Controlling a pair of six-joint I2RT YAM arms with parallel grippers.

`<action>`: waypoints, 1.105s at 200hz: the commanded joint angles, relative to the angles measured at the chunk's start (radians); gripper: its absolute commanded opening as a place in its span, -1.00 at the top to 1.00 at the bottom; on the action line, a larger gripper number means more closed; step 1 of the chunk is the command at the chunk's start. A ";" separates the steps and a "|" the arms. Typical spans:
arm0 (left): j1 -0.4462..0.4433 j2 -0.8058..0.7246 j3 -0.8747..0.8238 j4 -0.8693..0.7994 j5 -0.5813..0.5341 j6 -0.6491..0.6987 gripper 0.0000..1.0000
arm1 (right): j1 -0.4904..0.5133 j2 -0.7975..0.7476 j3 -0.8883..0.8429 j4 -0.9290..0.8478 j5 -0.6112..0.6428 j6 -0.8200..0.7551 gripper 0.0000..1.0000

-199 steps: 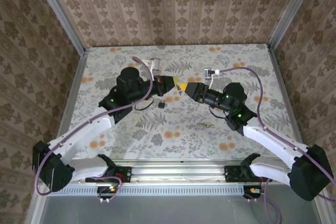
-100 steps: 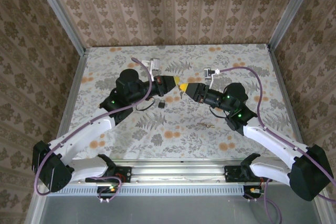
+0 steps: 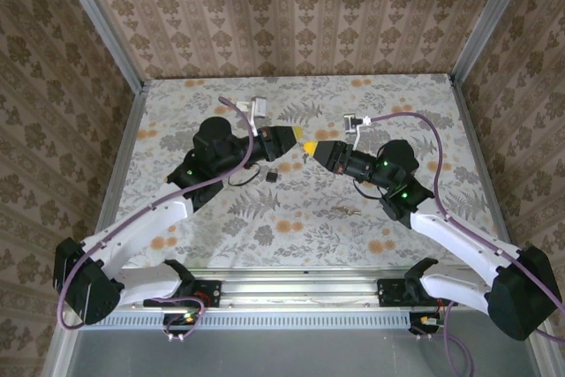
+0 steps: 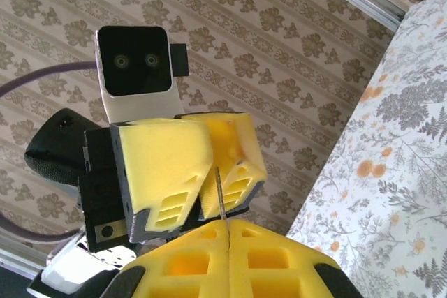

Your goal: Unlock with the key

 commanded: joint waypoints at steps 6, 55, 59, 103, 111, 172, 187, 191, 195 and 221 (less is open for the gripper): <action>0.045 -0.052 -0.033 0.003 0.031 -0.028 0.28 | -0.007 -0.043 0.030 -0.115 0.000 -0.099 1.00; 0.139 -0.085 -0.019 -0.140 0.145 -0.016 0.13 | -0.024 -0.065 0.048 -0.264 -0.038 -0.194 1.00; 0.143 -0.082 -0.012 -0.159 0.156 -0.008 0.12 | -0.027 -0.065 0.050 -0.269 -0.045 -0.198 1.00; 0.157 -0.027 0.002 -0.221 0.320 0.017 -0.08 | -0.047 -0.023 0.082 -0.288 -0.158 -0.227 1.00; 0.151 -0.016 0.006 -0.215 0.351 0.024 -0.03 | -0.047 -0.014 0.090 -0.289 -0.180 -0.230 1.00; 0.093 0.010 0.068 -0.301 0.371 0.121 -0.11 | -0.048 0.018 0.128 -0.339 -0.259 -0.267 1.00; 0.092 0.008 0.064 -0.287 0.378 0.113 -0.11 | -0.049 0.020 0.130 -0.343 -0.265 -0.270 1.00; 0.092 0.008 0.061 -0.282 0.378 0.109 -0.11 | -0.048 0.020 0.130 -0.344 -0.265 -0.269 1.00; 0.092 0.007 0.059 -0.277 0.381 0.106 -0.11 | -0.048 0.018 0.130 -0.345 -0.265 -0.268 1.00; 0.091 0.004 0.051 -0.265 0.390 0.096 0.09 | -0.051 0.020 0.135 -0.362 -0.273 -0.274 1.00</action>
